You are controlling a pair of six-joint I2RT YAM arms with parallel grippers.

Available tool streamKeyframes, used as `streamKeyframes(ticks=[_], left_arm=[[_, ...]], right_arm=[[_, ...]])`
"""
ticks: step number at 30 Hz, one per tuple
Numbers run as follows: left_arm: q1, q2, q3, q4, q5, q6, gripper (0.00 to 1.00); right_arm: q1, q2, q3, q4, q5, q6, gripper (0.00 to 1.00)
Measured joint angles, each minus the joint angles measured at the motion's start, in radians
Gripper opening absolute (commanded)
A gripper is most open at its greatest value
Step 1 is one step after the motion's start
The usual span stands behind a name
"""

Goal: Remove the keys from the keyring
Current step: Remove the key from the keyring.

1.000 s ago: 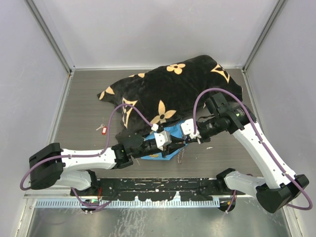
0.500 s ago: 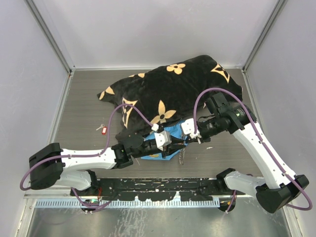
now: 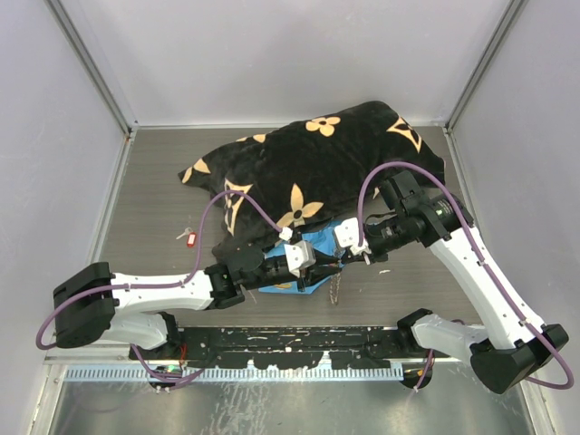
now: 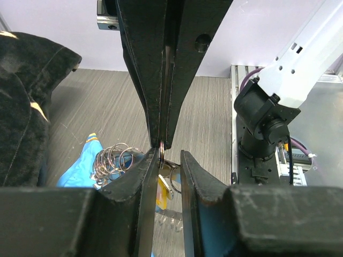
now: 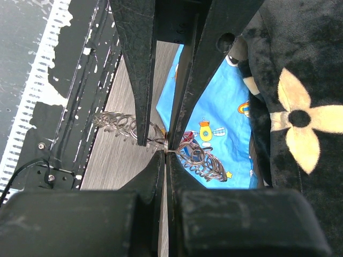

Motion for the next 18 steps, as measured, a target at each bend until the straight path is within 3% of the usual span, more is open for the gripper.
streamKeyframes(ticks=[7, 11, 16, 18], left_arm=[[0.000, -0.001, 0.016, -0.032, -0.013, 0.000, 0.15], [0.000, -0.001, 0.017, -0.035, -0.023, 0.000, 0.01], [0.000, -0.021, 0.017, -0.058, -0.029, 0.000, 0.00], [0.000, -0.030, 0.018, -0.071, -0.032, 0.000, 0.00]], right_arm=[[-0.003, 0.000, -0.002, 0.000, 0.000, 0.000, 0.01], [-0.005, 0.000, -0.003, 0.000, -0.001, 0.000, 0.01], [-0.005, 0.000, -0.003, 0.001, -0.016, 0.000, 0.01], [-0.004, 0.000, -0.003, 0.000, -0.022, 0.000, 0.06]])
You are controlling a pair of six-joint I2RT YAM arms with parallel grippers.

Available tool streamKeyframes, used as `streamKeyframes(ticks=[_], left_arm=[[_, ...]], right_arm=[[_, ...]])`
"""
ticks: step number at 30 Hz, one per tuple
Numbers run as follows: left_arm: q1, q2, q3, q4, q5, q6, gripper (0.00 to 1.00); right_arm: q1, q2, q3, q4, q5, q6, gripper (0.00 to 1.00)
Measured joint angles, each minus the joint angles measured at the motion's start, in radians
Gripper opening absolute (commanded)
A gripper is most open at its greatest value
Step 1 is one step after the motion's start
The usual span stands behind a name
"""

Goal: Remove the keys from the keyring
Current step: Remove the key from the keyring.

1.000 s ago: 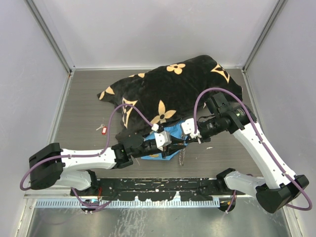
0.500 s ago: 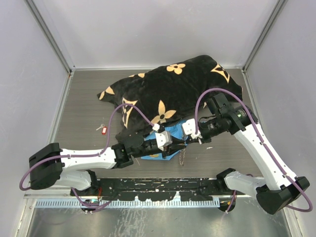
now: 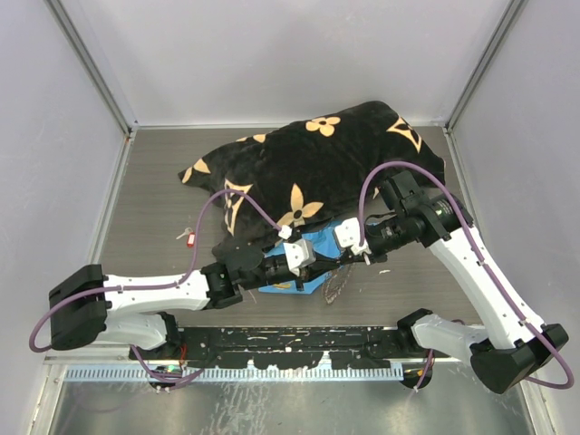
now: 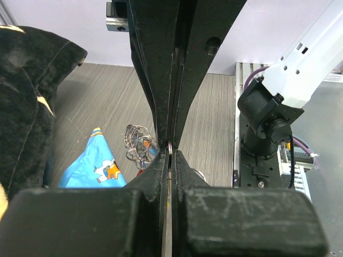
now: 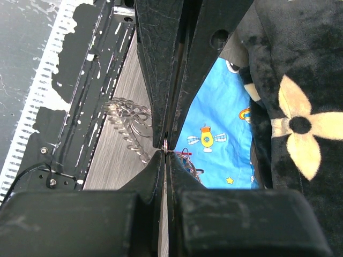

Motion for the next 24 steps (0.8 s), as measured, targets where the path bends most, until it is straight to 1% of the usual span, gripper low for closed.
streamKeyframes(ticks=[6, 9, 11, 13, 17, 21, 24], left_arm=[[-0.001, -0.024, 0.003, -0.040, -0.013, -0.001, 0.00], [-0.001, -0.031, 0.000, -0.051, -0.022, -0.005, 0.00], [0.000, -0.040, -0.013, -0.040, -0.024, -0.010, 0.00], [-0.001, -0.056, -0.039, -0.014, -0.030, -0.024, 0.00], [-0.001, -0.086, -0.096, 0.066, -0.041, -0.059, 0.00], [-0.001, -0.090, -0.127, 0.198, -0.057, -0.112, 0.00], [-0.001, -0.082, -0.138, 0.306, -0.067, -0.148, 0.00]], right_arm=[[-0.016, -0.004, 0.000, 0.004, -0.037, 0.000, 0.37], [-0.065, -0.022, -0.001, 0.007, -0.083, 0.007, 0.49], [-0.112, -0.037, -0.002, 0.008, -0.126, 0.012, 0.53], [-0.165, -0.054, -0.003, 0.008, -0.178, 0.020, 0.56], [-0.241, -0.090, -0.026, 0.031, -0.298, 0.077, 0.55], [-0.257, -0.100, -0.053, 0.077, -0.401, 0.169, 0.47], [-0.260, -0.098, -0.072, 0.126, -0.463, 0.247, 0.44]])
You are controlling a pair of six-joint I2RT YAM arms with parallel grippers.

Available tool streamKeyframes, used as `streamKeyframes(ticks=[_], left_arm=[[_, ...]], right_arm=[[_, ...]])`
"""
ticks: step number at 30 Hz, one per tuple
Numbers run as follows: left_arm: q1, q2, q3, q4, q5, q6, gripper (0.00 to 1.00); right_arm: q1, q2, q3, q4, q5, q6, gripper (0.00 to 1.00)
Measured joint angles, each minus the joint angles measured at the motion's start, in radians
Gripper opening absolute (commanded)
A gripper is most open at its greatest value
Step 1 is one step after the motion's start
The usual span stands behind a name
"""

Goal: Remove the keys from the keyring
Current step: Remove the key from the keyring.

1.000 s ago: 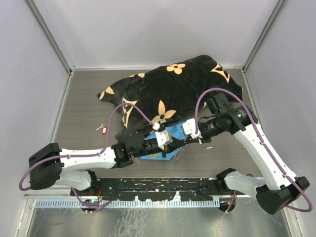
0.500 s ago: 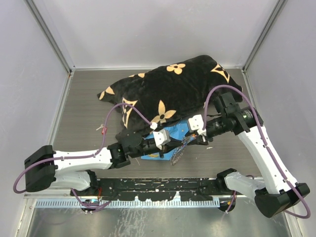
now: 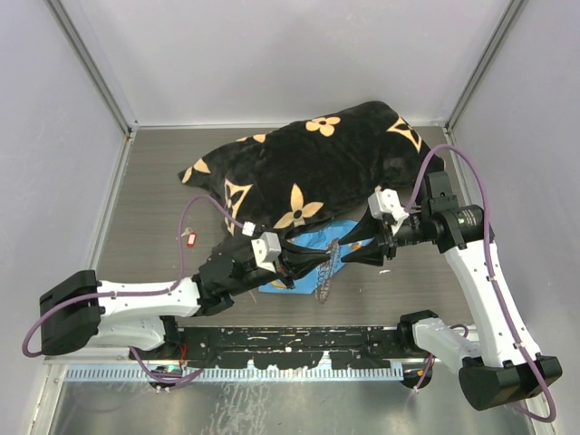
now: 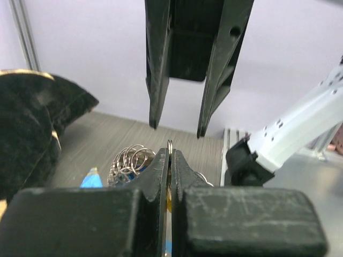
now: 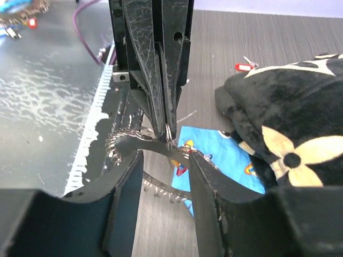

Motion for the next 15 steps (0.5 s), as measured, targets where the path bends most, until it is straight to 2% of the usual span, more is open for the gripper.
streamKeyframes(ticks=[7, 15], left_arm=[[0.000, 0.008, 0.000, 0.144, -0.008, -0.044, 0.00], [0.000, 0.029, 0.001, 0.180, -0.006, -0.069, 0.00]], right_arm=[[-0.004, 0.000, -0.024, 0.081, -0.099, 0.119, 0.41], [-0.004, 0.002, -0.027, 0.114, -0.165, 0.165, 0.36]])
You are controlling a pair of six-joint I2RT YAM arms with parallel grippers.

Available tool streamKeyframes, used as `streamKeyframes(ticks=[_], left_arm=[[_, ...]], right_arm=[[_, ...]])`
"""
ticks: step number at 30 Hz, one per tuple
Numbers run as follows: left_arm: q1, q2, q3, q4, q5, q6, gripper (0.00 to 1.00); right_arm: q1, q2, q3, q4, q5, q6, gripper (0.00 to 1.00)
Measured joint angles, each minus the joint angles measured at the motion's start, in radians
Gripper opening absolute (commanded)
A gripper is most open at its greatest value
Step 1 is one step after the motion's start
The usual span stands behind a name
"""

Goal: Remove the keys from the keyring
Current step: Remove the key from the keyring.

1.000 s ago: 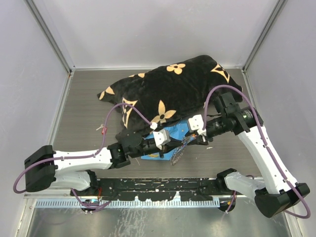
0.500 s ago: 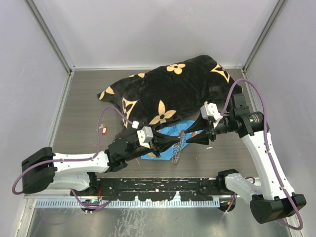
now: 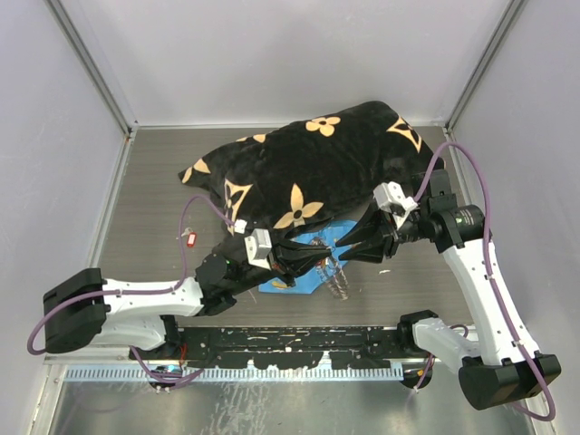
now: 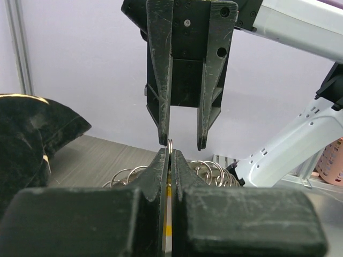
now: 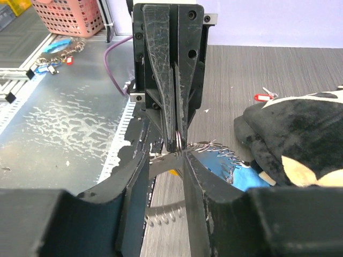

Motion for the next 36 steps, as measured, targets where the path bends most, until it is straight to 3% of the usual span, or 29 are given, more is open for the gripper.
streamKeyframes(ticks=[11, 27, 29, 31, 36], left_arm=[[0.000, 0.029, 0.014, 0.024, 0.009, -0.024, 0.00], [0.000, 0.046, 0.019, 0.040, 0.023, -0.046, 0.00], [0.000, 0.047, 0.019, 0.041, 0.022, -0.047, 0.06], [0.000, 0.047, 0.019, 0.040, 0.022, -0.048, 0.22], [0.000, -0.010, 0.016, -0.006, 0.016, -0.042, 0.40]], right_arm=[[0.000, 0.005, -0.037, 0.032, -0.033, 0.021, 0.29], [0.000, 0.005, -0.040, 0.055, -0.040, 0.037, 0.01], [0.000, 0.005, -0.041, 0.056, -0.039, 0.039, 0.01], [0.000, 0.005, -0.041, 0.055, -0.038, 0.039, 0.01], [0.000, 0.005, -0.038, 0.035, 0.027, 0.026, 0.01]])
